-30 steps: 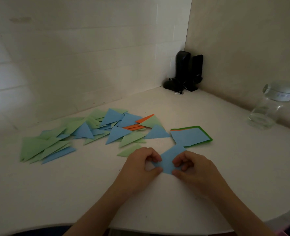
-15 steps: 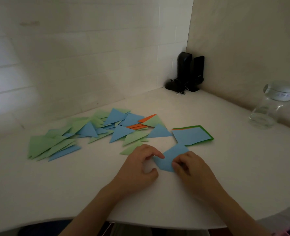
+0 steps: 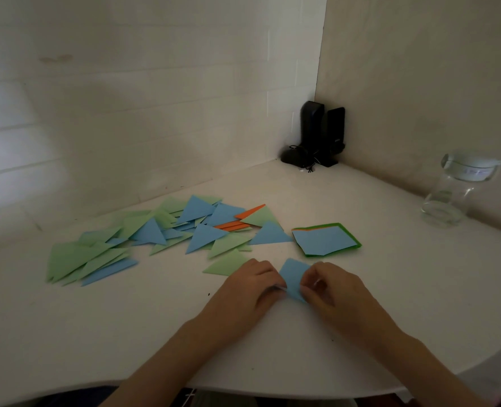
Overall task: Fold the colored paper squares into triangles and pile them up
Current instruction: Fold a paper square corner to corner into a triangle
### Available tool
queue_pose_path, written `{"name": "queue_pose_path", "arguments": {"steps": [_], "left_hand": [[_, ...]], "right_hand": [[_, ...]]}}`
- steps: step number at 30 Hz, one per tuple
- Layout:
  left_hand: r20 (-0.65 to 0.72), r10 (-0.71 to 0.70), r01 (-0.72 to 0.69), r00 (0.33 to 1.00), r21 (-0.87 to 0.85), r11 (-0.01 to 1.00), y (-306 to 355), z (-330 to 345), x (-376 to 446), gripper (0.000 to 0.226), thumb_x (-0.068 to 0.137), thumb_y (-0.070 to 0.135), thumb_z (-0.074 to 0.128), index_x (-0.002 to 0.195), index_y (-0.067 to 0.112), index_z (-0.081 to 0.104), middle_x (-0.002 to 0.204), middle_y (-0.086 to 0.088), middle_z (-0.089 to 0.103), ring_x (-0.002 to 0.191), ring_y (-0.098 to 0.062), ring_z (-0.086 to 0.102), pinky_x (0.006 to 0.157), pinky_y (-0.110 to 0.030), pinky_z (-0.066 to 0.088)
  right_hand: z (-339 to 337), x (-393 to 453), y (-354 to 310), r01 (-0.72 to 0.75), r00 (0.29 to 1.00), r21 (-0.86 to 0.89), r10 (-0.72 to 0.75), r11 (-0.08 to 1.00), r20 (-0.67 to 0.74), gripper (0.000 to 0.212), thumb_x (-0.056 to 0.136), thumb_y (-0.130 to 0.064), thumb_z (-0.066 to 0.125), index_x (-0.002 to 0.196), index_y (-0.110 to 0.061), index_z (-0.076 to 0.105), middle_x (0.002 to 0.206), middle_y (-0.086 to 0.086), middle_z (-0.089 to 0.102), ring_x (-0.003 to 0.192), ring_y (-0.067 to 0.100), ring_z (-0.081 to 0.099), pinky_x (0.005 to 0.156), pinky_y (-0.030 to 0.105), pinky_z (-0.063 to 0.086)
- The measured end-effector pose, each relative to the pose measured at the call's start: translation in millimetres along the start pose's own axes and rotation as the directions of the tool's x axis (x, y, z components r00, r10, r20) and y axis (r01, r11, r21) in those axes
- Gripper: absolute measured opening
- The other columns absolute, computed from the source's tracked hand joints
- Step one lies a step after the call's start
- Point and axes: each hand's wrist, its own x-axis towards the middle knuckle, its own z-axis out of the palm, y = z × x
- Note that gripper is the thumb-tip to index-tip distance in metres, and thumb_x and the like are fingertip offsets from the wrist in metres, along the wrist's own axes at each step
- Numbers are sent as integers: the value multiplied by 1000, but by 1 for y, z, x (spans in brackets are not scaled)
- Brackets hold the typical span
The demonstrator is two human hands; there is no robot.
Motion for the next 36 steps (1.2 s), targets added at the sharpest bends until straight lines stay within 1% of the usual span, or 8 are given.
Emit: {"name": "queue_pose_path", "arguments": {"steps": [3, 5, 7, 13, 18, 23, 27, 36], "left_hand": [[-20, -12, 12, 1000, 12, 1000, 5, 4, 4, 8, 91, 24, 58, 94, 19, 64, 90, 7, 58, 86, -9, 47, 74, -21, 38], [-34, -43, 44, 998, 6, 999, 6, 8, 5, 11, 90, 29, 56, 92, 20, 63, 84, 9, 55, 82, -8, 44, 71, -24, 38], [-45, -67, 67, 997, -5, 998, 7, 9, 6, 15, 89, 33, 55, 89, 20, 62, 77, 14, 48, 77, -4, 39, 68, -18, 34], [-29, -166, 165, 986, -52, 985, 7, 10, 8, 37, 83, 55, 53, 76, 18, 52, 69, 13, 41, 71, -6, 36, 64, -14, 29], [-8, -308, 307, 951, -75, 949, 7, 10, 11, 32, 82, 44, 66, 71, 18, 51, 74, 7, 44, 75, -6, 39, 64, -14, 29], [0, -377, 377, 926, 36, 926, 12, 11, 12, 30, 82, 49, 63, 75, 23, 51, 78, 11, 41, 80, -6, 37, 65, -11, 31], [-3, -382, 382, 924, -1, 924, 14, 10, 11, 27, 82, 43, 66, 72, 28, 45, 78, 12, 41, 77, -2, 37, 66, -10, 30], [-31, -412, 402, 911, -160, 901, 12, 3, 6, 21, 78, 23, 72, 83, 23, 51, 79, 10, 51, 71, -5, 45, 63, -14, 37]], "right_hand": [[1, -4, 3, 39, 992, 34, -35, 999, -122, 6, 82, -35, 64, 80, -30, 61, 78, -16, 62, 81, -1, 58, 64, 3, 40], [2, -7, 7, 83, 994, -3, -83, 997, -77, 30, 79, -52, 54, 80, -25, 67, 81, -15, 61, 78, 0, 57, 67, 3, 38], [5, -9, 13, 110, 992, -51, -113, 993, -48, 37, 76, -56, 53, 82, -23, 68, 87, -11, 61, 80, 0, 56, 73, 4, 37], [11, -9, 16, 45, 993, -16, -47, 999, -110, 25, 79, -46, 57, 74, -22, 64, 86, -11, 59, 81, 6, 57, 76, 3, 34], [12, -10, 15, -61, 984, -81, 47, 995, -170, 20, 72, -35, 76, 64, -30, 58, 88, -12, 53, 87, 4, 50, 74, 6, 33], [5, 0, 11, -155, 986, -96, 148, 983, -75, 25, 70, -43, 76, 58, -36, 54, 90, -12, 48, 87, 2, 48, 69, 8, 31], [-3, 11, 12, -248, 969, -26, 248, 968, -14, 30, 64, -39, 81, 71, -27, 55, 88, -6, 51, 78, 3, 47, 61, 6, 34], [-8, 3, 14, -190, 982, 141, 190, 972, 17, 29, 70, -18, 79, 88, -28, 59, 86, -15, 55, 81, -12, 47, 71, 2, 35]]}}
